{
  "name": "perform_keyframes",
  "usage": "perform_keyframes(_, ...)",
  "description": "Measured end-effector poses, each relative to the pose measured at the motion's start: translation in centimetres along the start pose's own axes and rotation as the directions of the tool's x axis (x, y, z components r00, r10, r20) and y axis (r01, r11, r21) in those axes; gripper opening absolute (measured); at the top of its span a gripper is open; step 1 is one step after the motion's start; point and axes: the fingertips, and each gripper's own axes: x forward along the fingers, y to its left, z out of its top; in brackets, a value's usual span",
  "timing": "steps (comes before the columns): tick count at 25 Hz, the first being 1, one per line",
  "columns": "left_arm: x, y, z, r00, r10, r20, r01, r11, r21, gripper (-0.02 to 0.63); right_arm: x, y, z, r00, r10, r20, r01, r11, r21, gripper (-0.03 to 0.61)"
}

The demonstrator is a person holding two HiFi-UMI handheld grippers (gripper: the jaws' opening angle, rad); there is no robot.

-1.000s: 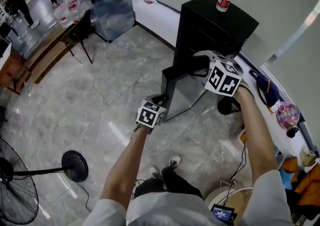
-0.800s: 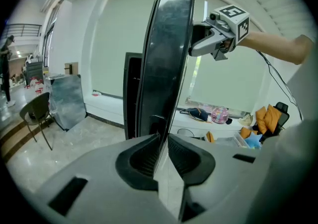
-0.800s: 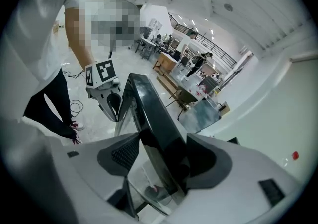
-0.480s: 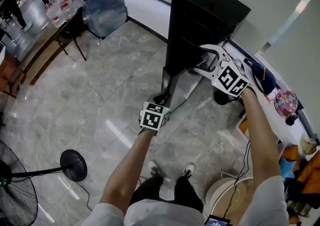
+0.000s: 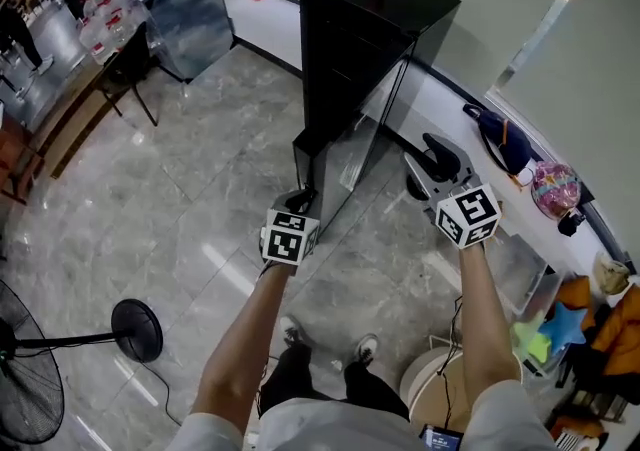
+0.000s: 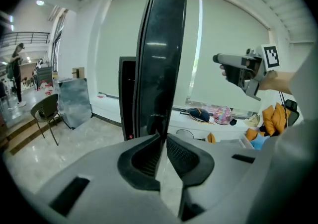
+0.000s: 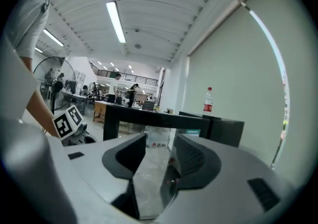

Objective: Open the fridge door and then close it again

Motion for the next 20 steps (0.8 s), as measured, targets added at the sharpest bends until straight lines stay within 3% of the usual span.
perform_keyframes(4, -0.1, -3.0, -0.6, 1.0, 0.014, -0.009, -0.014, 1.0, -0.01, 0.033, -6.3, -1.0, -3.3, 0.997, -0.069, -0.03, 0.07, 0.996, 0.057, 0.136)
perform_keyframes(10, 0.0, -7.2, -1.0, 0.999, 0.035, 0.004, -0.035, 0.999, -0.012, 0.029, -13.3, -2.1, -5.3, 0.988, -0.146, -0.056, 0.15, 0.986, 0.067, 0.005)
perform_keyframes(20, 1.5, -14.1, -0.9, 0.999, 0.035, 0.025, -0.034, 0.999, -0.025, 0.025, -21.2, -3.5, -7.1, 0.976, -0.196, -0.091, 0.202, 0.978, 0.056, -0.003)
